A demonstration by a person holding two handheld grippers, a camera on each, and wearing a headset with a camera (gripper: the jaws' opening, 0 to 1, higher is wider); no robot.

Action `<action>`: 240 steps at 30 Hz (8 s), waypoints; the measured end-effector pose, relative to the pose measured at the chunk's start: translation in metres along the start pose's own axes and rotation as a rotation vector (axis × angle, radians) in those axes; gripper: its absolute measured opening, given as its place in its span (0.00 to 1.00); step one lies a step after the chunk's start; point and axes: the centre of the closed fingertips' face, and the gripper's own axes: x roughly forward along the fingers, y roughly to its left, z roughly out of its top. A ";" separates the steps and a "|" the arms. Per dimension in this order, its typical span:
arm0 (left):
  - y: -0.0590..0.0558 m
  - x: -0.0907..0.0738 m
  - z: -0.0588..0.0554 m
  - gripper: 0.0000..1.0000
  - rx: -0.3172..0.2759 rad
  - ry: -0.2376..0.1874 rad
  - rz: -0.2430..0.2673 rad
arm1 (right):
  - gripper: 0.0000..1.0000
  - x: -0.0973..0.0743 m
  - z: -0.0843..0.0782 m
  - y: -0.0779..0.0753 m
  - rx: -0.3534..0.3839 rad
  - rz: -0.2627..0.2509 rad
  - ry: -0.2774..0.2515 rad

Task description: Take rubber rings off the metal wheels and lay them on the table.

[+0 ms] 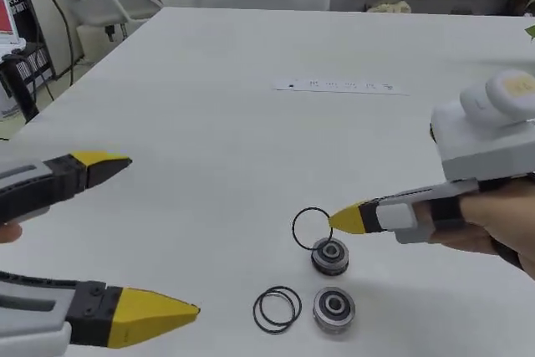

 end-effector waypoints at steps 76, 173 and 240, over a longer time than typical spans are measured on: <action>-0.008 0.003 -0.046 0.92 -0.087 0.145 0.010 | 0.04 0.050 -0.043 0.023 -0.247 -0.012 0.249; -0.028 0.199 -0.055 0.08 0.150 0.178 -0.312 | 0.19 0.022 -0.059 -0.043 -0.423 -0.093 0.219; -0.023 0.188 -0.028 0.17 0.094 0.150 -0.314 | 0.00 0.004 -0.019 -0.038 -0.121 -0.100 0.030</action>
